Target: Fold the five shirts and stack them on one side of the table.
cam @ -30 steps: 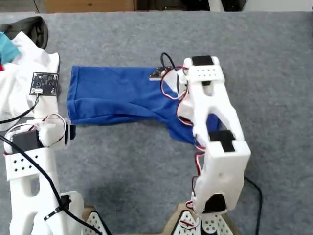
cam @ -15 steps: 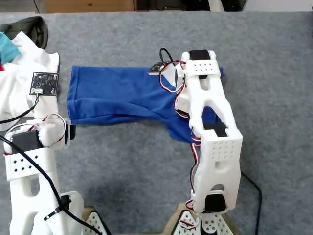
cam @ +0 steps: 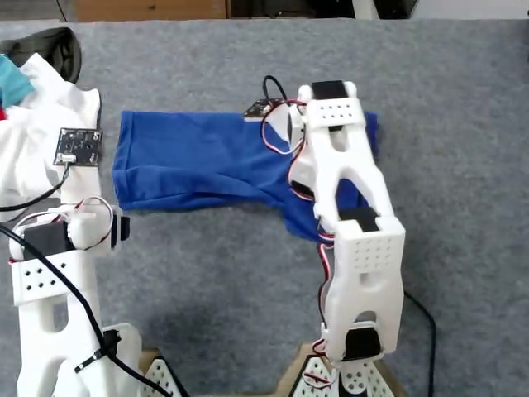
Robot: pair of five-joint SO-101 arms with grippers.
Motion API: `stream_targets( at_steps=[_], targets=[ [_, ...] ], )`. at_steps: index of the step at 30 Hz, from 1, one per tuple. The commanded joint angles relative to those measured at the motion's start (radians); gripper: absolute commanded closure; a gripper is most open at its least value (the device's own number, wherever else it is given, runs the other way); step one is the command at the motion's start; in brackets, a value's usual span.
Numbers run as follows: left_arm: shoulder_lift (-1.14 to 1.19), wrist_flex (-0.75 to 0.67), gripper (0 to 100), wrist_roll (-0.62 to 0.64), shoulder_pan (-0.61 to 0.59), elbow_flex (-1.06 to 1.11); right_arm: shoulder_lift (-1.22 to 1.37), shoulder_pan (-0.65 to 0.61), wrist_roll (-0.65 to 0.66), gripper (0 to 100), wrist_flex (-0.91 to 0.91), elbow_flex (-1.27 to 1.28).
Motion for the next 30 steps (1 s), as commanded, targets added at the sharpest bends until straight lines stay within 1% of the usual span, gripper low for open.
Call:
stream_targets(
  at_steps=[1, 9, 12, 15, 17, 20, 24, 28, 30],
  targets=[
    [-0.016, -0.014, 81, -0.006, 0.0, -0.003, -0.004, -0.021, -0.031, 93.2, 0.021, -0.044],
    [-0.016, -0.014, 81, -0.006, 0.0, -0.002, -0.008, -0.007, -0.028, 92.4, 0.018, -0.053],
    [-0.016, -0.014, 81, -0.006, 0.0, -0.002, -0.01, 0.028, -0.035, 86.4, 0.021, -0.073],
    [-0.016, -0.014, 81, -0.006, 0.0, -0.002, -0.008, 0.077, -0.074, 78.6, 0.021, -0.101],
    [-0.016, -0.014, 81, -0.006, 0.002, -0.002, -0.002, 0.088, -0.072, 75.8, 0.023, -0.101],
    [-0.016, -0.029, 81, -0.005, 0.002, 0.0, -0.001, 0.074, -0.074, 77.4, 0.017, -0.065],
    [-0.016, -0.078, 81, -0.005, 0.002, 0.034, -0.001, 0.025, -0.075, 81.0, 0.015, -0.033],
    [-0.016, -0.083, 81, -0.005, 0.002, 0.04, 0.005, 0.015, -0.078, 81.1, 0.014, -0.031],
    [-0.016, -0.083, 81, -0.005, 0.002, 0.04, 0.03, 0.019, -0.101, 81.1, 0.005, -0.031]
  ],
)
